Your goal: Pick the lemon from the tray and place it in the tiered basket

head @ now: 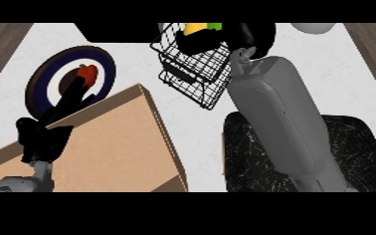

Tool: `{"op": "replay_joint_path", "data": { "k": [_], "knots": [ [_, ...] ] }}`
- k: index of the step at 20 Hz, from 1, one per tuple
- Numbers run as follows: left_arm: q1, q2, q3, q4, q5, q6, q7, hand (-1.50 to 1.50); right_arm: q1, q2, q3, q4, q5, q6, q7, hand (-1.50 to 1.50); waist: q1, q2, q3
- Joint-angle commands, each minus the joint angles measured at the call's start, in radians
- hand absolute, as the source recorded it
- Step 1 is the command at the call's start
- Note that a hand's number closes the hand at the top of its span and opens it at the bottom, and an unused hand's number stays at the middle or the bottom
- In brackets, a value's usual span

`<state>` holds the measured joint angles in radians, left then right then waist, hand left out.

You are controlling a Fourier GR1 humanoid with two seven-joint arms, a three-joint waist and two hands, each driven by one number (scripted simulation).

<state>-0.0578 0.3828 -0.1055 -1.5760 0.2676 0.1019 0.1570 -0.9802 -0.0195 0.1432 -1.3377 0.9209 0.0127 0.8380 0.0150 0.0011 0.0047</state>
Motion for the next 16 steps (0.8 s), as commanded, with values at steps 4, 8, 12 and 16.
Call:
{"op": "replay_joint_path", "data": {
  "k": [4, 8, 12, 16],
  "knots": [
    [-0.027, 0.02, 0.051, -0.007, 0.044, -0.05, 0.062, 0.0, -0.01, 0.019, 0.037, 0.18, 0.025, -0.148, -0.068, 1.5, 0.002, 0.001, -0.005],
    [0.039, 0.019, 0.04, -0.03, 0.023, -0.052, 0.026, 0.0, 0.018, 0.019, 0.047, 0.217, 0.076, -0.205, -0.086, 1.5, 0.0, -0.001, -0.005],
    [-0.032, -0.028, -0.008, 0.021, -0.016, -0.025, 0.021, 0.0, -0.121, 0.019, 0.045, 0.439, 0.056, -0.33, -0.091, 1.5, 0.012, 0.005, -0.005],
    [-0.037, -0.003, 0.013, -0.013, 0.015, -0.022, 0.054, 0.0, -0.036, 0.019, -0.032, 0.386, 0.074, -0.498, -0.193, 1.5, 0.001, 0.003, -0.004]
  ]
}}
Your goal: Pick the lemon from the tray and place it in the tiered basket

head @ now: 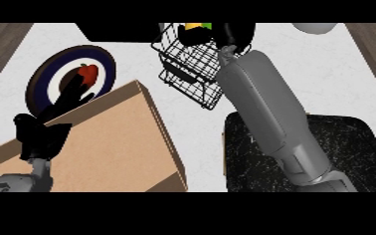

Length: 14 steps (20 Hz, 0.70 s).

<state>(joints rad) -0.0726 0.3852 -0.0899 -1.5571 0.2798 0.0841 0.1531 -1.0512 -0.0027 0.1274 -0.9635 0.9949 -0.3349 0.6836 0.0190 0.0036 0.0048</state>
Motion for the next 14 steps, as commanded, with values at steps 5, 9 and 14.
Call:
{"op": "replay_joint_path", "data": {
  "k": [5, 9, 14],
  "knots": [
    [-0.011, -0.032, 0.002, 0.064, -0.018, -0.031, -0.039, 0.0, -0.092, 0.003, -0.051, 0.186, -0.059, -0.15, -0.101, -1.5, -0.004, 0.001, -0.005],
    [0.0, -0.013, -0.01, -0.008, -0.018, 0.001, 0.029, 0.0, -0.194, 0.003, -0.066, 0.343, -0.07, -0.221, -0.117, -1.5, 0.009, 0.002, -0.005],
    [-0.055, 0.009, 0.021, 0.051, 0.035, -0.045, 0.029, 0.0, -0.175, 0.003, -0.085, 0.321, -0.197, -0.348, -0.174, -1.5, 0.011, 0.005, -0.005]
  ]
}}
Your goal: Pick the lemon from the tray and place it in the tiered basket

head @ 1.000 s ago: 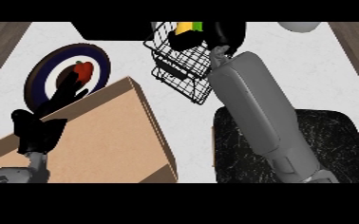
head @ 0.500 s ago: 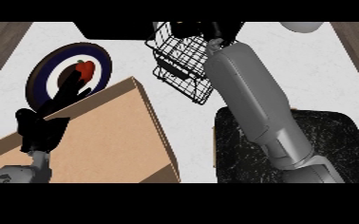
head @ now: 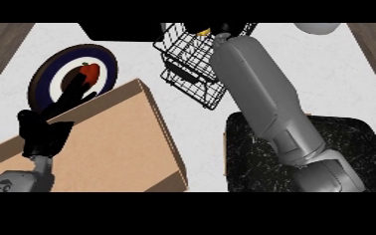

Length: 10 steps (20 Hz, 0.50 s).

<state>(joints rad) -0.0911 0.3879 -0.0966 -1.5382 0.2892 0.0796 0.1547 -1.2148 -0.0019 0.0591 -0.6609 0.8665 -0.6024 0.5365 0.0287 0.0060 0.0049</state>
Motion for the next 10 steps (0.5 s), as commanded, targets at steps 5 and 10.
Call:
{"op": "replay_joint_path", "data": {
  "k": [5, 10],
  "knots": [
    [-0.002, 0.012, 0.005, -0.006, 0.0, -0.002, 0.019, 0.0, 0.027, 0.002, -0.126, -0.09, -0.207, -0.101, -0.115, -1.5, -0.013, -0.004, -0.004],
    [0.05, -0.029, -0.027, 0.019, -0.03, 0.026, -0.045, 0.0, 0.044, -0.002, -0.221, -0.184, -0.307, -0.176, -0.184, -1.5, -0.02, -0.003, -0.004]
  ]
}}
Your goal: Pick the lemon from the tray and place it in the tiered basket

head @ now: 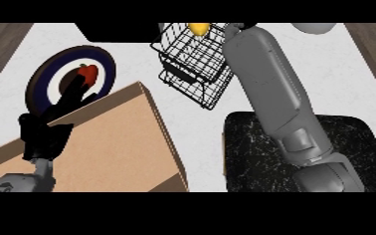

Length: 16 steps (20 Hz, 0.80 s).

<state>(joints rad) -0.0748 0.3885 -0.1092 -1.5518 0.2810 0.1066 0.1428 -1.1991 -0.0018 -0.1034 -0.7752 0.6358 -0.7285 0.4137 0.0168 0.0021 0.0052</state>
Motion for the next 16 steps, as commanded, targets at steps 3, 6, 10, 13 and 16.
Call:
{"op": "replay_joint_path", "data": {
  "k": [3, 6, 10, 13, 16],
  "knots": [
    [0.06, 0.017, 0.008, -0.019, 0.006, -0.03, 0.001, 0.0, 0.094, -0.033, -0.094, -0.176, -0.135, -0.043, -0.08, -1.5, -0.016, -0.005, -0.004],
    [0.021, 0.007, 0.007, -0.01, -0.002, -0.013, 0.026, 0.0, 0.131, -0.057, -0.089, -0.253, -0.105, -0.076, -0.033, -1.5, -0.022, -0.006, -0.005],
    [0.024, 0.045, 0.053, -0.025, 0.042, -0.02, 0.049, 0.0, 0.275, -0.145, -0.095, -0.454, -0.097, -0.024, 0.033, -1.5, -0.043, -0.013, -0.005],
    [0.013, 0.02, 0.034, 0.038, 0.006, -0.005, 0.012, 0.0, 0.337, -0.213, -0.117, -0.587, -0.106, 0.032, 0.102, -1.5, -0.046, -0.011, -0.005],
    [0.064, 0.037, 0.037, 0.019, 0.026, -0.035, -0.01, 0.0, 0.455, -0.296, -0.163, -0.733, -0.171, 0.128, 0.132, -1.5, -0.045, -0.011, -0.005]
  ]
}}
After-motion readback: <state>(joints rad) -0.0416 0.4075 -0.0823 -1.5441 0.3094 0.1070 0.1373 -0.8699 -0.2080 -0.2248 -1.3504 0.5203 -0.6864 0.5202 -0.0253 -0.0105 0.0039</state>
